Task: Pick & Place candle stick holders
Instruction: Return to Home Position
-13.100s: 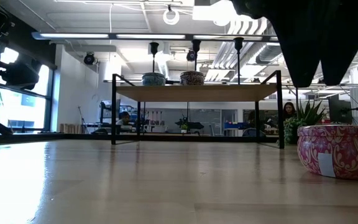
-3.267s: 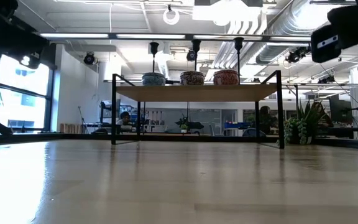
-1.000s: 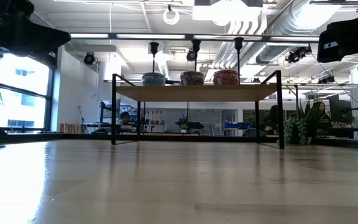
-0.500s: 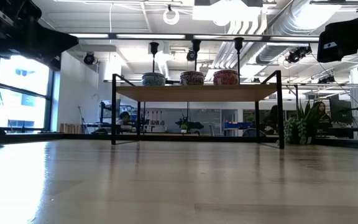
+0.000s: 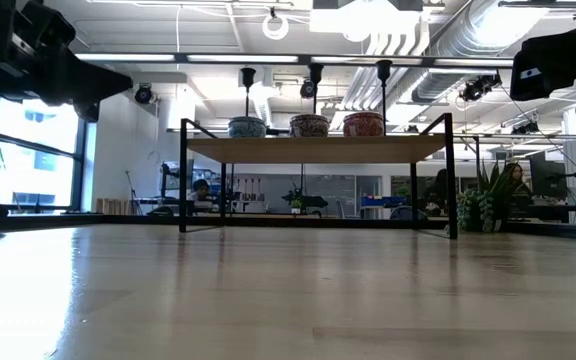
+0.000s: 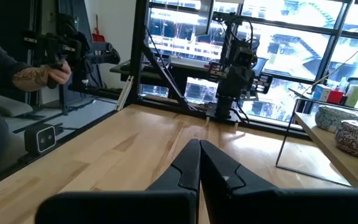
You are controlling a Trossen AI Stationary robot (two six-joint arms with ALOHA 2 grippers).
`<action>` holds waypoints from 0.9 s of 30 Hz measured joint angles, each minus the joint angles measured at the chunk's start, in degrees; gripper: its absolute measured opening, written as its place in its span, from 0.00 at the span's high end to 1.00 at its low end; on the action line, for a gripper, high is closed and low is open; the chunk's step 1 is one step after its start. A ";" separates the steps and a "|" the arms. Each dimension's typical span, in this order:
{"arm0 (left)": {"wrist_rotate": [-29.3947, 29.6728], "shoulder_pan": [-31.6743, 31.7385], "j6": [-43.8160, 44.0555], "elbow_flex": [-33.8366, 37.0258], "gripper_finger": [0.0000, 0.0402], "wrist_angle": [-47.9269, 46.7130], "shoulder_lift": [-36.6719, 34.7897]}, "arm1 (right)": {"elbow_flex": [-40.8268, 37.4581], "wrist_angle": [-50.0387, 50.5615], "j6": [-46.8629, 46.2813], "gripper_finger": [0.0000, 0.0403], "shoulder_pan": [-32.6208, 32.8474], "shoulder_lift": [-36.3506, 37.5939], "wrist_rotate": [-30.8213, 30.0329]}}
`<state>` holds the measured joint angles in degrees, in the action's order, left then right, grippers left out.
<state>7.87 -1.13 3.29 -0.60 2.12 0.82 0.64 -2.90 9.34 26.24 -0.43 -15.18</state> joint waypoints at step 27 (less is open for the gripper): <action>0.08 0.00 0.00 0.00 1.00 -0.03 0.16 | -0.07 -1.49 -0.29 1.00 0.02 -0.31 0.97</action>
<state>7.94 -1.13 3.29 -0.60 2.09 0.97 0.58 -4.38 9.05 26.26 -0.73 -14.21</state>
